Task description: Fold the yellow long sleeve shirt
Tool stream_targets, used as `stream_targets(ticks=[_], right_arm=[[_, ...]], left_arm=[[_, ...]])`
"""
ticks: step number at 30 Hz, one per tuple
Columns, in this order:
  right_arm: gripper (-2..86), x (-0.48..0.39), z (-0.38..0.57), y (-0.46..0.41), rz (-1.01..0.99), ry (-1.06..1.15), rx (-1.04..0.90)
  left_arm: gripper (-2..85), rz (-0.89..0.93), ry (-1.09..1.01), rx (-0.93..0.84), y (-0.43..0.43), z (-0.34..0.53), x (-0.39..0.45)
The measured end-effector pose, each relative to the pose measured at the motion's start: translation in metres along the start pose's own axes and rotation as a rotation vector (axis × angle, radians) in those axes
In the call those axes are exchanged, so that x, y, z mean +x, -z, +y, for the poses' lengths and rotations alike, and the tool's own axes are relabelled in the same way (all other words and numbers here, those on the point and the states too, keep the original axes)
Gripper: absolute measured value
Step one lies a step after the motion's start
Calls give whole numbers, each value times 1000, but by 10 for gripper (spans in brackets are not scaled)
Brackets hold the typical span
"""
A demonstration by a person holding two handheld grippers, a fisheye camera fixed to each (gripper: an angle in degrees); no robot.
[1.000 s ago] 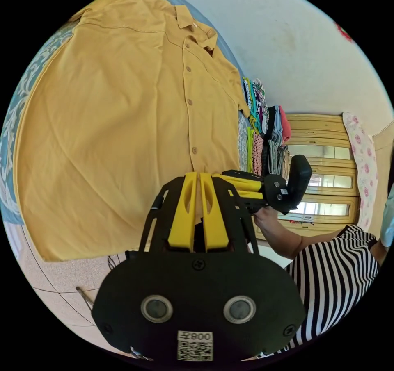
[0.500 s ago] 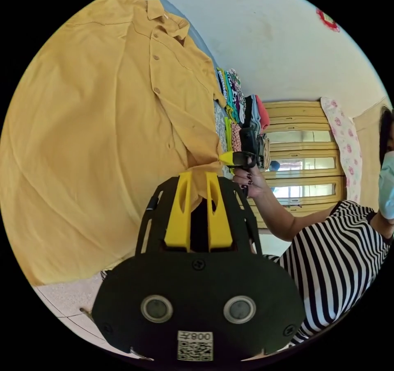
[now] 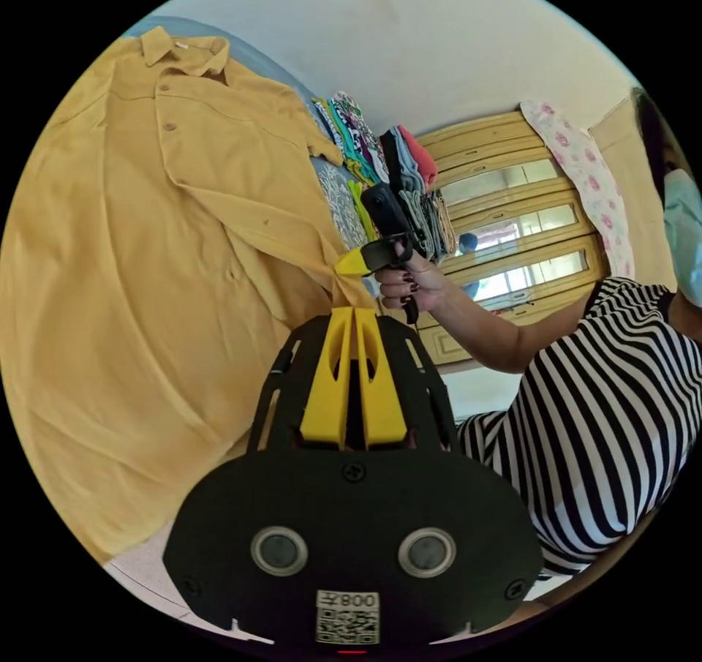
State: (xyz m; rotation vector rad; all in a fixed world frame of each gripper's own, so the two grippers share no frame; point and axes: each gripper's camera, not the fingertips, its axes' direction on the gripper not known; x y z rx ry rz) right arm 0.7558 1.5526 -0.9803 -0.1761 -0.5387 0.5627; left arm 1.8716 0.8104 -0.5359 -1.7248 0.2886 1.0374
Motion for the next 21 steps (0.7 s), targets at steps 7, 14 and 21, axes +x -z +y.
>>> stream_targets(ticks=[7,14,21], right_arm=[[19,-22,17,-37,275,-30,-69],[10,-48,30,-73,439,-11,-150],[2,-72,41,-93,524,8,-190]], left_arm=[[5,-66,194,-65,-5,21,-21],[4,-183,178,-22,-3,-2,-14],[3,-263,189,-109,-31,-43,-30]])
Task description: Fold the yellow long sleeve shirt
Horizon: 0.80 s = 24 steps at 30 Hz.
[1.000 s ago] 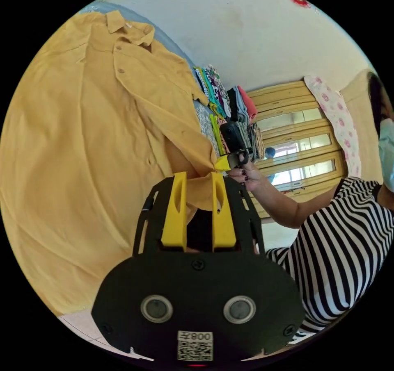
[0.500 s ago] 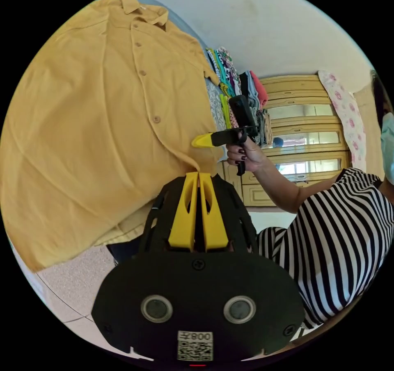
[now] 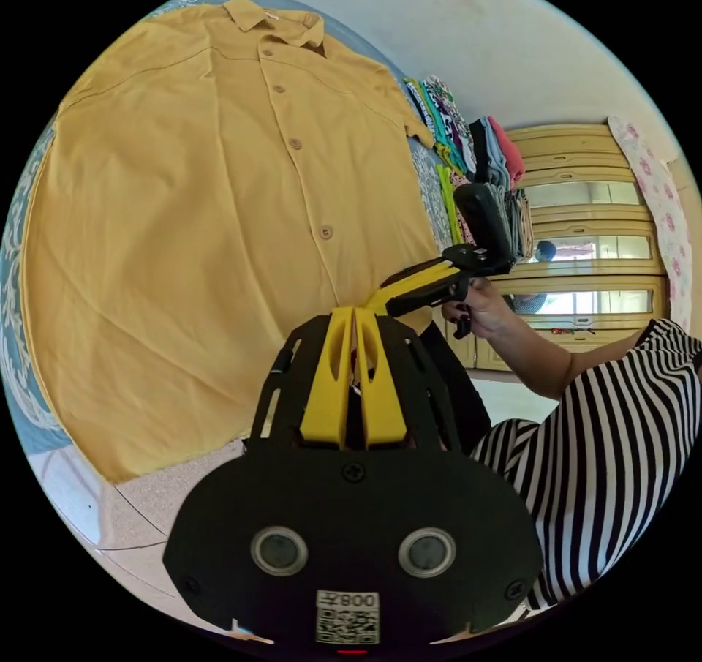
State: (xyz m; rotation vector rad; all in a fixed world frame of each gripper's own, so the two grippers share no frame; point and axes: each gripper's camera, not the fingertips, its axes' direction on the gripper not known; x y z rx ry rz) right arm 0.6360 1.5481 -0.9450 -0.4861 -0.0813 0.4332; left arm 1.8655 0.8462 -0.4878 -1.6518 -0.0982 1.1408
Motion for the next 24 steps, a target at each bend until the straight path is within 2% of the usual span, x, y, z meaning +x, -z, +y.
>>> stream_targets(ticks=[3,6,8,11,13,14,16,19,24], right_arm=[[1,-9,7,16,21,-10,58],[2,-8,13,39,-19,-39,128],[2,-5,18,63,-23,-51,212],[3,10,30,118,86,-134,397],[5,28,40,162,96,-197,523],[5,32,44,172,107,-214,558],[10,47,56,206,188,-304,657],[27,65,70,244,264,-435,781],[87,89,84,296,267,-580,990]], left_arm=[[4,-52,60,-82,-16,-16,-12],[4,-3,76,-87,-18,-27,-17],[4,0,48,-50,-13,-34,-14],[4,28,14,4,-4,-51,-13],[4,0,15,-23,-6,-64,-17],[4,-36,30,-98,-16,-73,-21],[3,3,30,-122,-19,-80,-26],[3,-17,-9,-81,-9,-92,-23],[3,30,-124,4,5,-142,-14]])
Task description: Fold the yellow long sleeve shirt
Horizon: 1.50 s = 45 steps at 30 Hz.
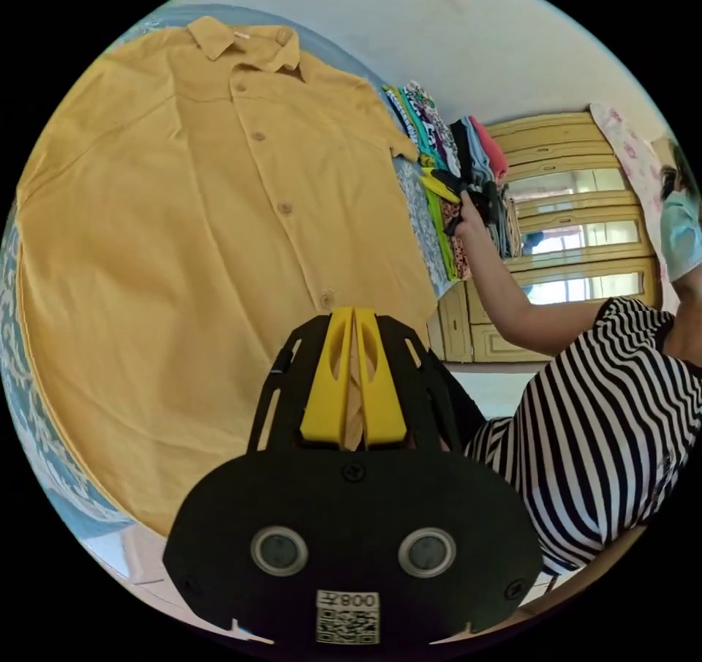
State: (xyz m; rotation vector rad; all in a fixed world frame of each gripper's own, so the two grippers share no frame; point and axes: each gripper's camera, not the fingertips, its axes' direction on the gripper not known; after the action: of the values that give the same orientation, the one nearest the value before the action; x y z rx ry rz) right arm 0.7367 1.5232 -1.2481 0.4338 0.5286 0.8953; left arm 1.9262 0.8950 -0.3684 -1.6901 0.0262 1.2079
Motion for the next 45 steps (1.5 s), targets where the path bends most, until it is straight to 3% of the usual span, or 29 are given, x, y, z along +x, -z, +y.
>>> stream_targets(ticks=[4,11,15,19,22,28,34,43,45], right_arm=[[95,-9,-32,9,62,-41,107],[44,-36,-48,-14,53,-40,70],[13,-124,-15,2,-41,250,188],[9,-247,38,-38,-33,621,99],[13,-297,76,-87,28,743,27],[44,-299,111,-106,-79,674,-33],[79,-289,102,-96,75,657,81],[48,-302,43,-184,66,718,-307],[28,-306,47,-185,33,745,-302]], left_arm=[[4,16,-104,0,-9,-51,2],[17,56,-248,65,-33,-167,1],[68,88,-261,176,-26,-237,-4],[119,202,-243,272,-6,-292,-13],[129,183,-199,277,-2,-332,-30],[82,155,-5,186,-27,-387,-92],[32,149,17,179,-31,-407,-111],[21,116,-38,145,-29,-450,-115],[20,104,-52,153,-25,-463,-114]])
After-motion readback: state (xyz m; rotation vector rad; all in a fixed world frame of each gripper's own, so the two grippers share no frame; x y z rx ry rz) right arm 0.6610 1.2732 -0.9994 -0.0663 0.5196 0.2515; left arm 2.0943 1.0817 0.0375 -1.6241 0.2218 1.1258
